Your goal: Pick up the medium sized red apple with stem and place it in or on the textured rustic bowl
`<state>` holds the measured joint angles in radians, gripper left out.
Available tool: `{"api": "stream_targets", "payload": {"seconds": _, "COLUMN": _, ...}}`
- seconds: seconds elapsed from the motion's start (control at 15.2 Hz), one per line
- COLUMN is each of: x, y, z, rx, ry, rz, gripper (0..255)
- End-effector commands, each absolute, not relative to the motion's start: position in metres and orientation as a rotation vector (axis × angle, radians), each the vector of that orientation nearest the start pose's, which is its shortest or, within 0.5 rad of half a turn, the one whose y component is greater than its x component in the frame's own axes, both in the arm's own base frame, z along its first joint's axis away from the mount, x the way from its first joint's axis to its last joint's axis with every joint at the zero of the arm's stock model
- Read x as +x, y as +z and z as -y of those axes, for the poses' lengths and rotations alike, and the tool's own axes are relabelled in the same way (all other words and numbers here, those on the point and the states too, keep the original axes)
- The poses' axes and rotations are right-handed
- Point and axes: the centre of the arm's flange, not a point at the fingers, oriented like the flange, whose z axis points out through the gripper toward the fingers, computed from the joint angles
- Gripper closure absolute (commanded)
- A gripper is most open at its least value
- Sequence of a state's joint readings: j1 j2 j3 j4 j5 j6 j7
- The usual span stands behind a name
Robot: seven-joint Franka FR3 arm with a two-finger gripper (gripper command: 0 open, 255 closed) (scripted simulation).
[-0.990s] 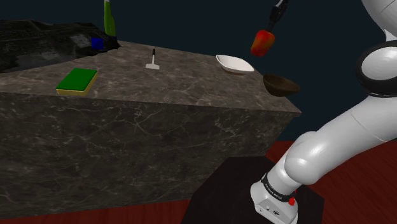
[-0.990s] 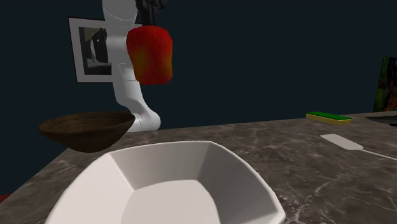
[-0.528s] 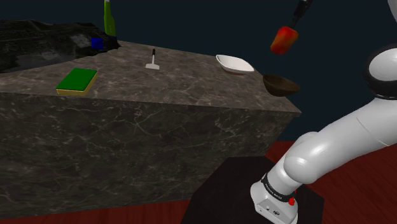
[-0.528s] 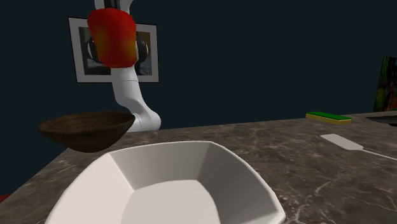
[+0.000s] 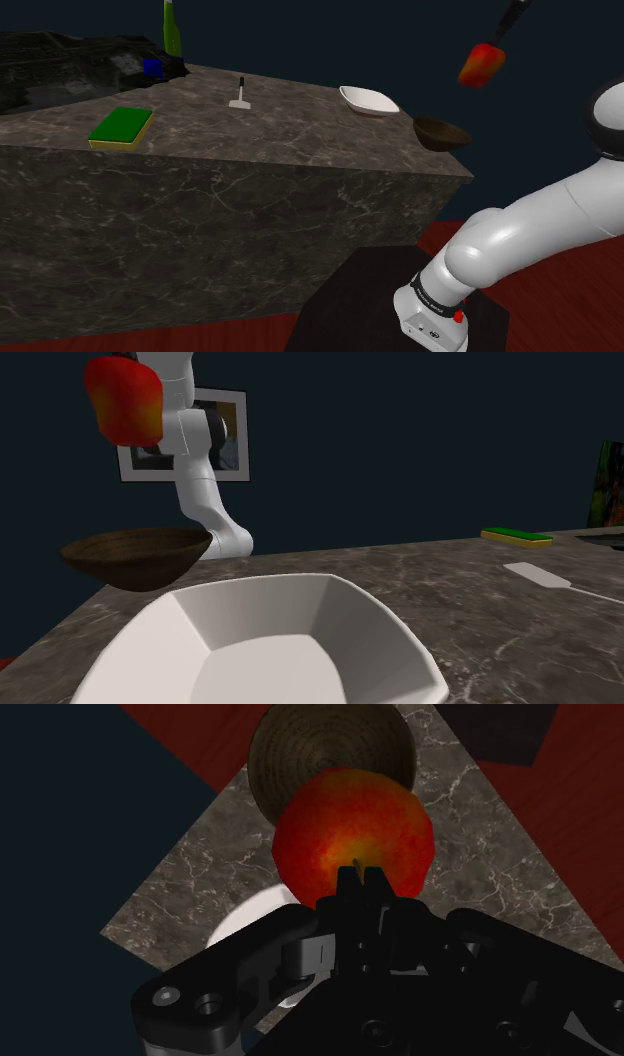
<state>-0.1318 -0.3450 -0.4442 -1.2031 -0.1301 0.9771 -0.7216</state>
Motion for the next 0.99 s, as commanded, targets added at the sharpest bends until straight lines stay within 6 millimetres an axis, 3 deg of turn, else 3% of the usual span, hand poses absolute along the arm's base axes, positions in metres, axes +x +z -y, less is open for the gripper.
{"api": "stream_targets", "payload": {"seconds": 0.0, "x": 0.224, "y": 0.85, "z": 0.252, "rx": -3.151, "ry": -0.142, "rz": 0.135, "gripper": 255}}
{"api": "stream_targets", "payload": {"seconds": 0.92, "x": 0.224, "y": 0.776, "z": 0.252, "rx": -3.151, "ry": -0.142, "rz": 0.135, "gripper": 255}}
